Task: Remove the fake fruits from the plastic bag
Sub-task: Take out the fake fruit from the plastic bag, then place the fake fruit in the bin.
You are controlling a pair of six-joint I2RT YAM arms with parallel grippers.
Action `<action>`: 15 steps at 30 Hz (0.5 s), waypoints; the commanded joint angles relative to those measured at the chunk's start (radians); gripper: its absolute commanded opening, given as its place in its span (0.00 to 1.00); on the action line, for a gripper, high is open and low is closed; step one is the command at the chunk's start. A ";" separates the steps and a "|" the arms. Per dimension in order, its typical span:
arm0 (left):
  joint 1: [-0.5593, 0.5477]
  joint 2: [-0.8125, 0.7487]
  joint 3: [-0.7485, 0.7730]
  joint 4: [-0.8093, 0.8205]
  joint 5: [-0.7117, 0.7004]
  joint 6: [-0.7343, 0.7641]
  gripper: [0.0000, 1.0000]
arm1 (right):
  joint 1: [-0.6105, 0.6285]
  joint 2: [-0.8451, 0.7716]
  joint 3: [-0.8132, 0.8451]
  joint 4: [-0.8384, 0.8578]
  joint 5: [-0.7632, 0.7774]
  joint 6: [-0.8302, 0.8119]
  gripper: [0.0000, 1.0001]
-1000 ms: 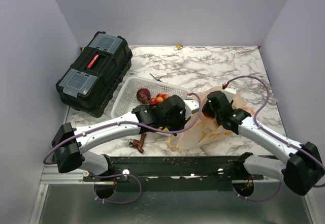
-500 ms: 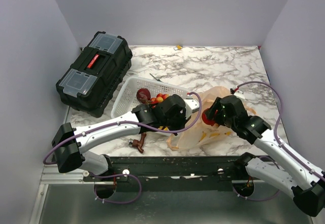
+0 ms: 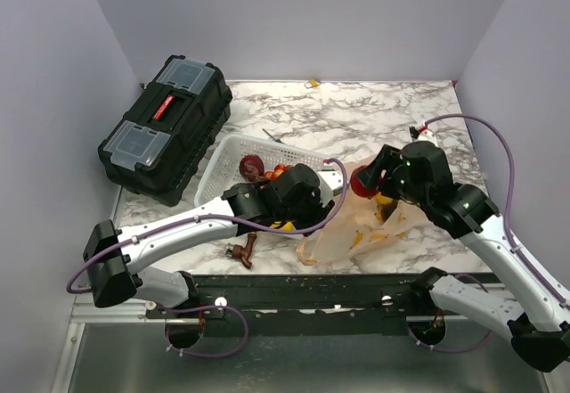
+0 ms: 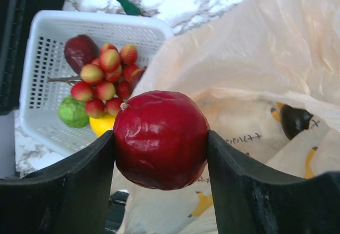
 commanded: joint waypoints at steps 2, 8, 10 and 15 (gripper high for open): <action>0.023 -0.072 0.028 0.000 -0.029 0.018 0.37 | -0.006 0.068 0.101 0.082 -0.054 -0.040 0.19; 0.063 -0.188 -0.024 0.047 -0.040 0.031 0.56 | -0.004 0.186 0.140 0.253 -0.127 0.001 0.17; 0.069 -0.236 -0.042 0.065 -0.062 0.043 0.60 | 0.007 0.236 0.146 0.312 -0.143 0.020 0.17; 0.095 -0.390 -0.109 0.142 -0.122 0.069 0.65 | 0.046 0.389 0.190 0.425 -0.191 0.044 0.17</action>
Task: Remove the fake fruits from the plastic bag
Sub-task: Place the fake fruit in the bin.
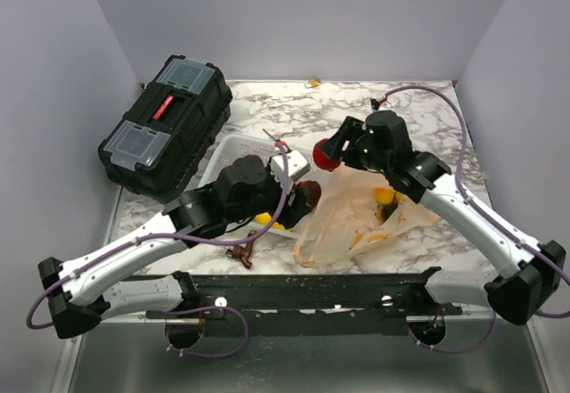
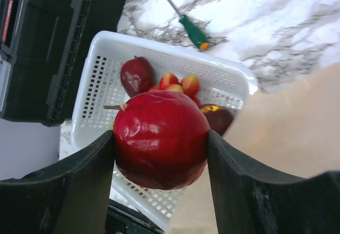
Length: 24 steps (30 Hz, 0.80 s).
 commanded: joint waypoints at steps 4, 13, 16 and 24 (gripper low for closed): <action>0.032 -0.240 -0.121 0.159 -0.135 0.057 0.69 | 0.080 0.215 0.114 0.205 -0.085 0.042 0.16; 0.040 -0.462 -0.235 0.297 -0.234 0.096 0.70 | 0.219 0.536 0.344 0.267 -0.102 0.041 0.16; 0.042 -0.505 -0.251 0.315 -0.270 0.106 0.71 | 0.260 0.625 0.429 0.270 -0.102 0.026 0.16; 0.045 -0.560 -0.274 0.341 -0.311 0.120 0.72 | 0.301 0.843 0.602 0.241 -0.151 0.018 0.18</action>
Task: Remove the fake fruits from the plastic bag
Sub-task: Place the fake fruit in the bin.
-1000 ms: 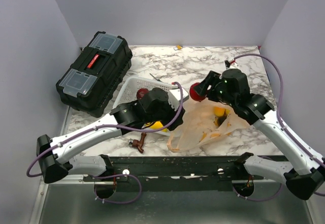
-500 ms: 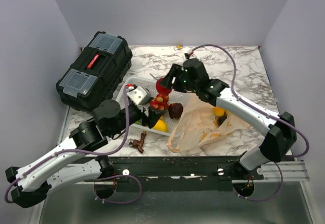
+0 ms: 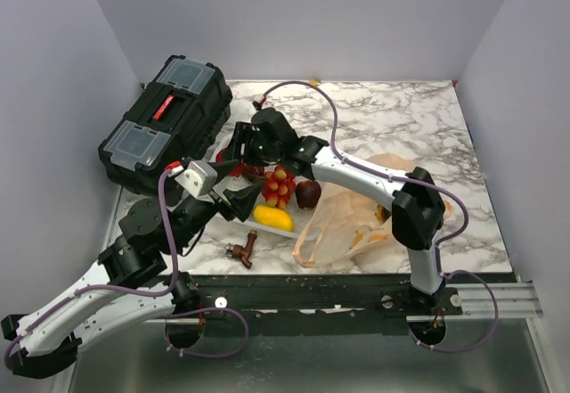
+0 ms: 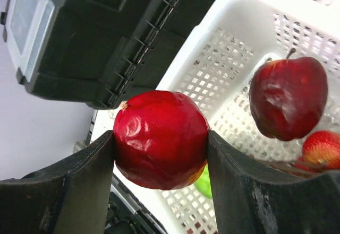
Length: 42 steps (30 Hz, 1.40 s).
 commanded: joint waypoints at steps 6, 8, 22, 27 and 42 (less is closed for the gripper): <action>0.011 -0.013 -0.007 0.032 -0.048 0.026 0.72 | 0.024 0.174 0.116 -0.031 -0.041 -0.026 0.21; 0.011 -0.009 -0.005 0.028 -0.047 0.025 0.72 | 0.024 0.192 0.123 -0.046 -0.034 -0.026 0.22; 0.010 0.007 -0.003 0.023 -0.050 0.025 0.72 | 0.049 0.221 0.113 -0.079 0.020 -0.044 0.52; 0.011 0.012 -0.003 0.021 -0.050 0.023 0.72 | 0.050 0.208 0.122 -0.094 0.031 -0.055 0.64; 0.011 0.005 -0.008 0.022 -0.056 0.020 0.73 | 0.049 0.096 0.108 -0.113 0.062 -0.062 0.82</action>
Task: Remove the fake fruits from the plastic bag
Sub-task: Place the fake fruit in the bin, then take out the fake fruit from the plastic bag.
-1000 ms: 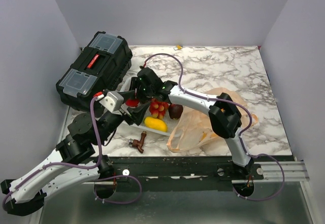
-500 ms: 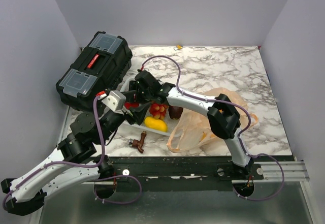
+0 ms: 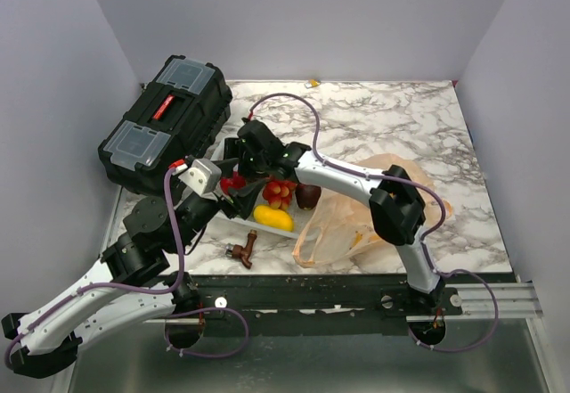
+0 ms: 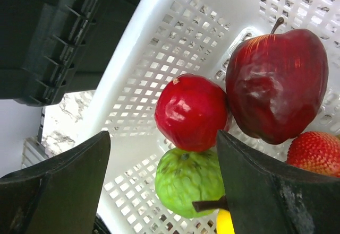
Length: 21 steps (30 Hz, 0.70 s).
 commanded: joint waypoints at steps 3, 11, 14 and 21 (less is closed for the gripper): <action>0.006 -0.009 -0.006 0.019 -0.027 0.002 0.73 | 0.008 -0.156 -0.021 -0.025 0.065 -0.016 0.83; 0.005 0.002 -0.006 0.018 -0.022 -0.002 0.74 | -0.016 -0.392 -0.172 -0.038 0.174 -0.039 0.86; 0.005 0.025 0.002 0.009 0.010 -0.002 0.76 | -0.028 -0.498 -0.263 -0.051 0.230 -0.041 0.86; 0.005 0.173 0.062 -0.059 0.135 -0.027 0.79 | -0.030 -0.760 -0.460 -0.193 0.370 -0.027 0.87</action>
